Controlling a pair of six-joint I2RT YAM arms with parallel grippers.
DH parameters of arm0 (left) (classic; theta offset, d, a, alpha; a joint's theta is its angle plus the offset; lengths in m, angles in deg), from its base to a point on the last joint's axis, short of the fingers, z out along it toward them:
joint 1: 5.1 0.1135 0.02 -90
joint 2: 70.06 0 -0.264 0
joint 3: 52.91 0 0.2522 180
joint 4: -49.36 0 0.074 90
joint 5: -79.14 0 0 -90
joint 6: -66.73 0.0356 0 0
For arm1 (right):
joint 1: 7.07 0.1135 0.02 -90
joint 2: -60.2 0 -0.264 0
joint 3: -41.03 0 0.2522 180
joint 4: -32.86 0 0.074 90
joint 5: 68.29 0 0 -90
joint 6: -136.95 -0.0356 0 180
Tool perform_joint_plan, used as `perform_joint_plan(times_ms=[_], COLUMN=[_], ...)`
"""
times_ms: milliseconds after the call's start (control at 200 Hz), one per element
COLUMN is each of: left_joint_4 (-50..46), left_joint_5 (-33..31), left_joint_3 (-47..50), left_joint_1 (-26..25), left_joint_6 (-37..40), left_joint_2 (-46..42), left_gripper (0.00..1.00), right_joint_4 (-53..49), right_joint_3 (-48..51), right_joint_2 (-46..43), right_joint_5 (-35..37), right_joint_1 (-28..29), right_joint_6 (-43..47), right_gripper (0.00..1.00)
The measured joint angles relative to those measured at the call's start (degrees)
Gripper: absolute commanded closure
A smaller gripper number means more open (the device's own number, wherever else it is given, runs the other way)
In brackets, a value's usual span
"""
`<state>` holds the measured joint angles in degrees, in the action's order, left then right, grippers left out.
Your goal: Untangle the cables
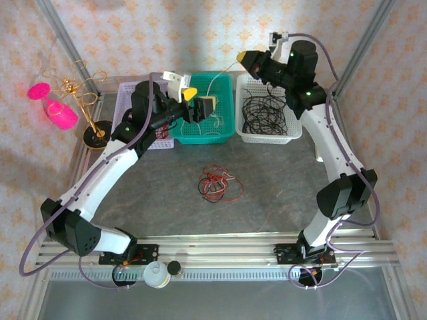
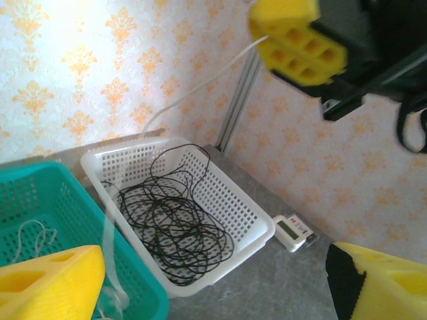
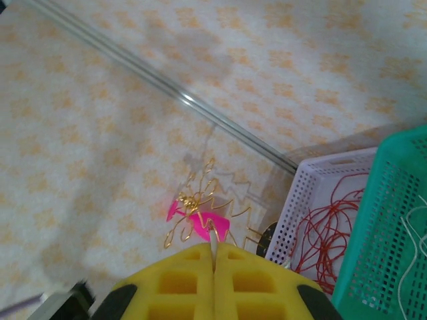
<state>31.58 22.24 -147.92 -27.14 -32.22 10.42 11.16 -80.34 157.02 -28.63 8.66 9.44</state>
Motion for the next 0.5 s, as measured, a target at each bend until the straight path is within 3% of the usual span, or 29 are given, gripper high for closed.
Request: perform_joint_plan(times_ms=[305,400,501], left_joint_4=[-3.6,-3.5,-3.4], left_joint_5=[8.6,9.4,9.8], left_joint_3=[-7.6,-7.6,-7.2], left_joint_1=[0.6,0.6,0.6], left_joint_6=[7.6,8.0,8.2], left_joint_2=[4.3,4.6,4.9], left_gripper=[0.16,0.32,0.71], right_joint_4=[-6.3,-6.3,-6.2], right_joint_3=[-5.8,-5.8,-5.8], right_joint_2=[0.2,0.8,1.2], right_joint_5=[-9.6,-12.2,-14.5], right_joint_1=[0.9,1.8,2.7], right_joint_6=[6.8,7.2,7.2], right_gripper=[1.0,1.0,1.0])
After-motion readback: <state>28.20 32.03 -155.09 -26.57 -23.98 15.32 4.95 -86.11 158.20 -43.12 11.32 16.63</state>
